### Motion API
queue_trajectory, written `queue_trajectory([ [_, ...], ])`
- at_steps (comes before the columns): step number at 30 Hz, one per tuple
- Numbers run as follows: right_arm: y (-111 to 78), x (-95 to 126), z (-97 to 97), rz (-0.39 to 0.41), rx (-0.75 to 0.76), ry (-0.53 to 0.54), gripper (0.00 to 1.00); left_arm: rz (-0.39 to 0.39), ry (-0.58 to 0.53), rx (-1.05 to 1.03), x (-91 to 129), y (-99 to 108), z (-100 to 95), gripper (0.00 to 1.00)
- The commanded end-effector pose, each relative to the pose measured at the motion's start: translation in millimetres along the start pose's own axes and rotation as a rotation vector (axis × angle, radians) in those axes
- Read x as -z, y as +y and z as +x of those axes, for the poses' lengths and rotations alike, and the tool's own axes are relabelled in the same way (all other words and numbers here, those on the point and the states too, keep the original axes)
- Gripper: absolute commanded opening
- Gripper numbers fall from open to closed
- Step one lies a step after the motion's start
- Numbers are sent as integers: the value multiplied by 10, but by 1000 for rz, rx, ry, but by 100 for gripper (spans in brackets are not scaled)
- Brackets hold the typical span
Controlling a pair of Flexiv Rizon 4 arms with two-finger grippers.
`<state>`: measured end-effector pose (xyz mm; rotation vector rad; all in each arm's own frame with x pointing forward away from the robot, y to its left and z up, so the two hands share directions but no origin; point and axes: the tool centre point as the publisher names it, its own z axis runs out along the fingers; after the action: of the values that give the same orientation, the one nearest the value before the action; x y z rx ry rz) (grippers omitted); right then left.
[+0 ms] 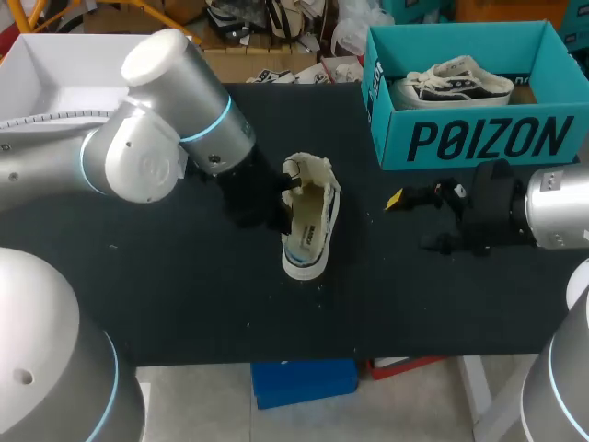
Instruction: Take the shoe out of the shoebox, open the shoe tongue, remove and reinsert the insole, then place the shoe into the shoebox
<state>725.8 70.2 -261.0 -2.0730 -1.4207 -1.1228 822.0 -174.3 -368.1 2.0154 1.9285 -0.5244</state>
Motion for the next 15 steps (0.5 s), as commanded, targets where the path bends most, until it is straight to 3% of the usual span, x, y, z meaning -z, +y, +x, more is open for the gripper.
queue_trajectory([
  [1, -2, -18, 11, -2, -1, -3, 100, 1, 40, -5, 44, -15, -65, 0],
  [15, -2, -18, 11, -2, -1, -3, 100, 76, 80, -16, -301, -37, -74, 0],
])
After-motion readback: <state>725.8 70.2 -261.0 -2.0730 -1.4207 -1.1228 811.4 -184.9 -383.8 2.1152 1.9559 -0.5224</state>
